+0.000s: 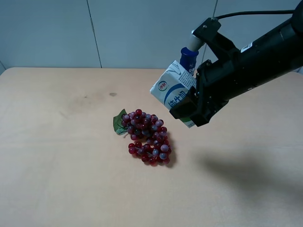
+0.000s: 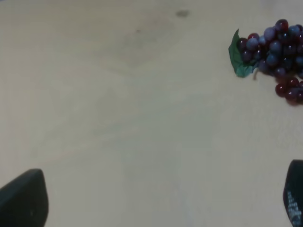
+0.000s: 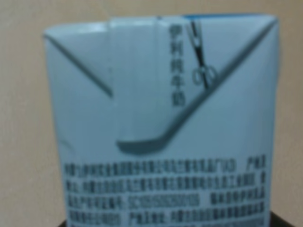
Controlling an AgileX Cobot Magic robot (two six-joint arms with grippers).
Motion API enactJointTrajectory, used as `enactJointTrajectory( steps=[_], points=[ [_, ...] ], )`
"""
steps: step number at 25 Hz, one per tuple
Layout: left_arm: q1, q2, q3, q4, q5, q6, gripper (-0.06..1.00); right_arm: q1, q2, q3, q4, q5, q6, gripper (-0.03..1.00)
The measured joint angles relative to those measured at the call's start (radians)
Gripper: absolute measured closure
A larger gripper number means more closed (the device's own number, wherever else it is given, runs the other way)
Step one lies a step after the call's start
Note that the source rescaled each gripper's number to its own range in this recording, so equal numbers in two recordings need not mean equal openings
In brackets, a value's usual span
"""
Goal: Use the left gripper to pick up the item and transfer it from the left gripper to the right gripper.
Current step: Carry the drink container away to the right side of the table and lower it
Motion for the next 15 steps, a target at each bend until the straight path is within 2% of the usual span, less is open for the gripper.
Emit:
enactJointTrajectory(
  steps=[6,11,15],
  points=[
    [0.000,-0.057,0.052,0.060,0.043,-0.067,-0.05,0.000,0.000,0.000,0.006,0.000,0.008,0.97],
    [0.000,-0.057,0.053,0.061,0.029,-0.082,-0.04,0.000,0.000,0.000,0.011,-0.002,0.009,0.97],
    [0.000,-0.057,0.080,0.017,-0.024,-0.093,-0.02,0.000,0.000,0.000,0.014,-0.004,0.012,0.97]
  ],
)
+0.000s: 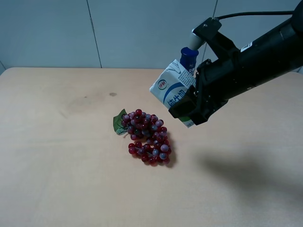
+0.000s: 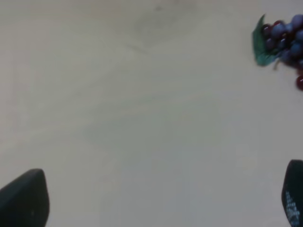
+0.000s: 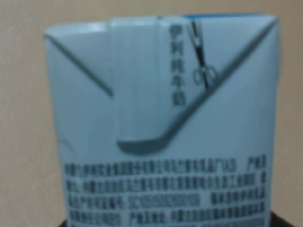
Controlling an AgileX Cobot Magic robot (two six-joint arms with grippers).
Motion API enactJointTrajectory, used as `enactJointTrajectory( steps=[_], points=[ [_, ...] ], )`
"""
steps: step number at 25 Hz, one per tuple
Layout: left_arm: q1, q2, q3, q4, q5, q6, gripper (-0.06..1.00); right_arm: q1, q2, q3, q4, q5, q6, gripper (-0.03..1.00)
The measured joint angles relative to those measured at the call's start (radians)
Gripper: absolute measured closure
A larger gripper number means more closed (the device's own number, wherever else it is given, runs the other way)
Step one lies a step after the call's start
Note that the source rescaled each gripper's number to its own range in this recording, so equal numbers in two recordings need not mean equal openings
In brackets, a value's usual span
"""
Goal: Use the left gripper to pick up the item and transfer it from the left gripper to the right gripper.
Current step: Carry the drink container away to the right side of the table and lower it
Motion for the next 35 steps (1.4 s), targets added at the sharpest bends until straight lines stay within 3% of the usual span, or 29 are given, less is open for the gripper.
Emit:
enactJointTrajectory(
  steps=[16,26,30,35],
  points=[
    [0.000,0.000,0.007,0.043,-0.020,-0.072,-0.01,0.000,0.000,0.000,0.025,-0.002,0.010,0.97],
    [0.000,0.000,0.007,0.043,-0.026,-0.072,-0.01,0.000,0.000,0.000,-0.018,-0.033,0.157,0.97],
    [0.000,0.000,0.007,0.045,-0.026,-0.072,-0.01,0.000,0.000,0.000,-0.159,-0.051,0.333,0.97],
    [0.000,0.000,0.007,0.045,-0.026,-0.072,-0.01,0.000,0.000,0.000,-0.448,-0.048,0.626,0.97]
  ],
)
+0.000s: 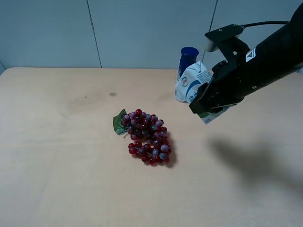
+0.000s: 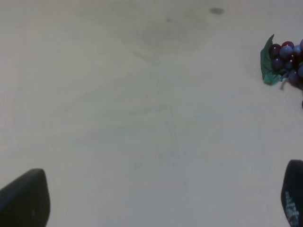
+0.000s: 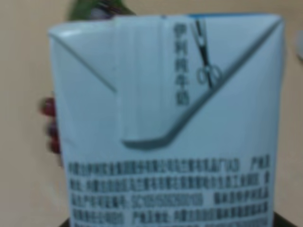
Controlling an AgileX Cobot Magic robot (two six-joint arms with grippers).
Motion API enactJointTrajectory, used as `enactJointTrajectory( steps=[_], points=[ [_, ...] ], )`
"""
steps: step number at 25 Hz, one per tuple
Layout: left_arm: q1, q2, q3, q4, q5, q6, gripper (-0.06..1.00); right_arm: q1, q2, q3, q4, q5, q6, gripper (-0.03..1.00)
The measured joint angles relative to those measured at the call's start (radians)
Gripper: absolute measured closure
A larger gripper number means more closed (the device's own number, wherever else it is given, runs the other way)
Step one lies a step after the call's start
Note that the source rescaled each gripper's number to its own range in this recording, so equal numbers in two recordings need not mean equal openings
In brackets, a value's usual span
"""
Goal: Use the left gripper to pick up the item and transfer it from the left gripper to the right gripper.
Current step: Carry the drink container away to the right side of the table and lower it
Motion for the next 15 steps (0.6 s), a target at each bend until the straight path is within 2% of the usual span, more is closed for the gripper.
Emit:
enactJointTrajectory(
  steps=[3,6,10,11,15],
  points=[
    [0.000,0.000,0.000,0.001,0.000,0.000,-0.01,0.000,0.000,0.000,-0.148,0.018,0.159,0.97],
    [0.000,0.000,0.000,0.001,0.000,0.000,-0.01,-0.001,0.000,0.000,-0.249,0.039,0.266,0.97],
    [0.000,0.000,0.000,0.001,0.000,0.000,-0.01,-0.057,0.000,0.000,-0.290,0.060,0.320,0.97],
    [0.000,0.000,0.000,0.001,0.000,0.000,-0.01,-0.106,0.000,0.000,-0.296,0.071,0.328,0.97],
    [0.000,0.000,0.000,0.001,0.000,0.000,-0.01,-0.203,0.005,0.000,-0.300,0.093,0.328,0.97]
  ],
)
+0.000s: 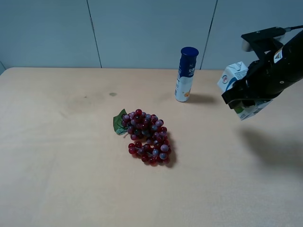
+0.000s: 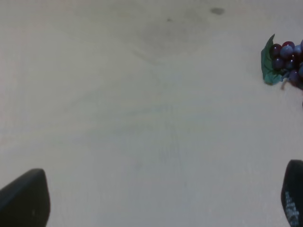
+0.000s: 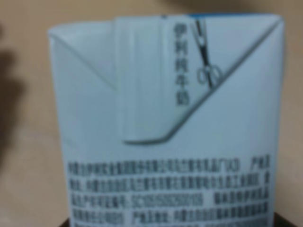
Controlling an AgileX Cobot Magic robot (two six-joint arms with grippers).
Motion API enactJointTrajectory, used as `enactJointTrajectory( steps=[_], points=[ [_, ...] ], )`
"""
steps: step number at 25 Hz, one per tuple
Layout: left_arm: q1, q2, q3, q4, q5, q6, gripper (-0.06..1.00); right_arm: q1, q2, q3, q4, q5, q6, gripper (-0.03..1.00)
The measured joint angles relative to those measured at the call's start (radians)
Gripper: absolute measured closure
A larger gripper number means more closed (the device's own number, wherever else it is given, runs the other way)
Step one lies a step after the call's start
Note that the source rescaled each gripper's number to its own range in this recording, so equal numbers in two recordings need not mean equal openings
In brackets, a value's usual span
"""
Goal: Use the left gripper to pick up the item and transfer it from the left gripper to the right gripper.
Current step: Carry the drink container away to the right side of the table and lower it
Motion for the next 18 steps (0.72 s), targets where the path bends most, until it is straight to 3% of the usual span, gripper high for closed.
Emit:
enactJointTrajectory(
  steps=[7,12,18],
  points=[
    [0.000,0.000,0.000,0.000,0.000,0.000,-0.01,-0.127,0.096,0.000,-0.001,0.036,-0.054,0.97],
    [0.000,0.000,0.000,0.000,0.000,0.000,-0.01,-0.137,0.163,0.000,0.003,0.023,-0.071,0.97],
    [0.000,0.000,0.000,0.000,0.000,0.000,-0.01,-0.137,0.256,0.000,0.086,-0.034,-0.133,0.97]
  ],
)
